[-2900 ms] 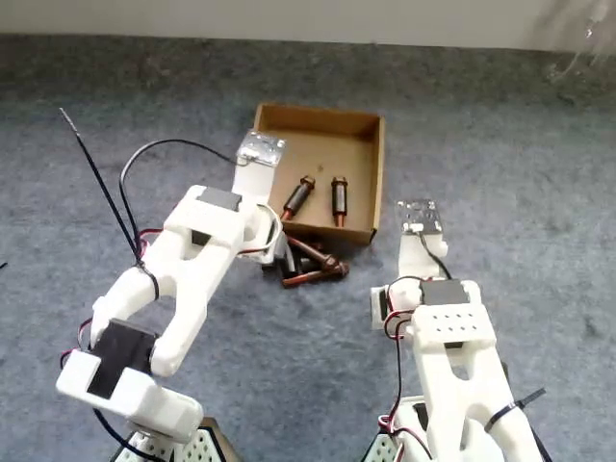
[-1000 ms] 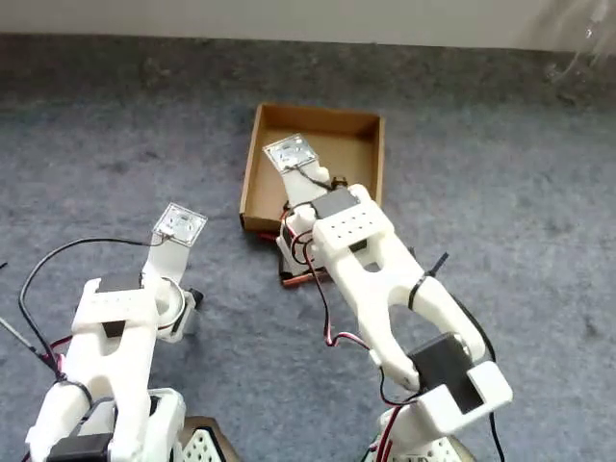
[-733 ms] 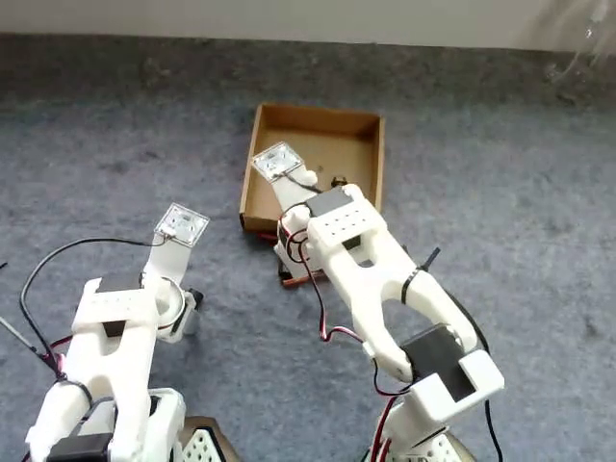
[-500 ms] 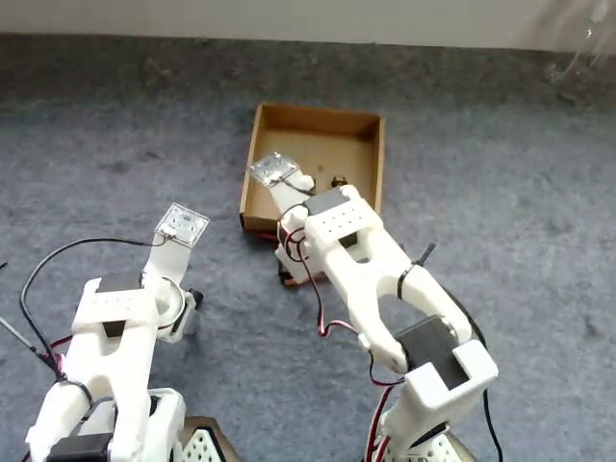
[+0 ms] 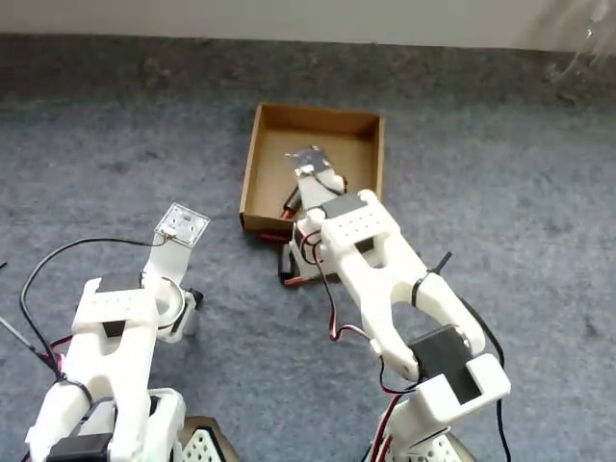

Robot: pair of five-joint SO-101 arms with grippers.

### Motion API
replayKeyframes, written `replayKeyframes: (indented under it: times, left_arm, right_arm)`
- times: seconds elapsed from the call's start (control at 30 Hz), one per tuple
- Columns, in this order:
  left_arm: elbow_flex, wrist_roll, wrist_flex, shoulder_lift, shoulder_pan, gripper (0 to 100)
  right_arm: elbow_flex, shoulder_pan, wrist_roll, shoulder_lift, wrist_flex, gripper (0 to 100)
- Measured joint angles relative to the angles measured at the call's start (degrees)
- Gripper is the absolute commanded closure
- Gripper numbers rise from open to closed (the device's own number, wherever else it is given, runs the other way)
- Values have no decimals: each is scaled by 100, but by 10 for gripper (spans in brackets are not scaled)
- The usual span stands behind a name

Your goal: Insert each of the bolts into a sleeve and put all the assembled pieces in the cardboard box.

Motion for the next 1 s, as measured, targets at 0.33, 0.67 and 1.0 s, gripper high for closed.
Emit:
replayKeyframes:
  times: [0.33,0.67,1.0]
  left_arm:
    - [0,0,0,0,0,780]
    - [0,0,0,0,0,780]
    - [0,0,0,0,0,780]
  right_arm:
    - [158,18,-2954,-44,0,885]
    - [316,44,-3833,-79,-519,885]
    - [791,211,-3851,-325,-642,885]
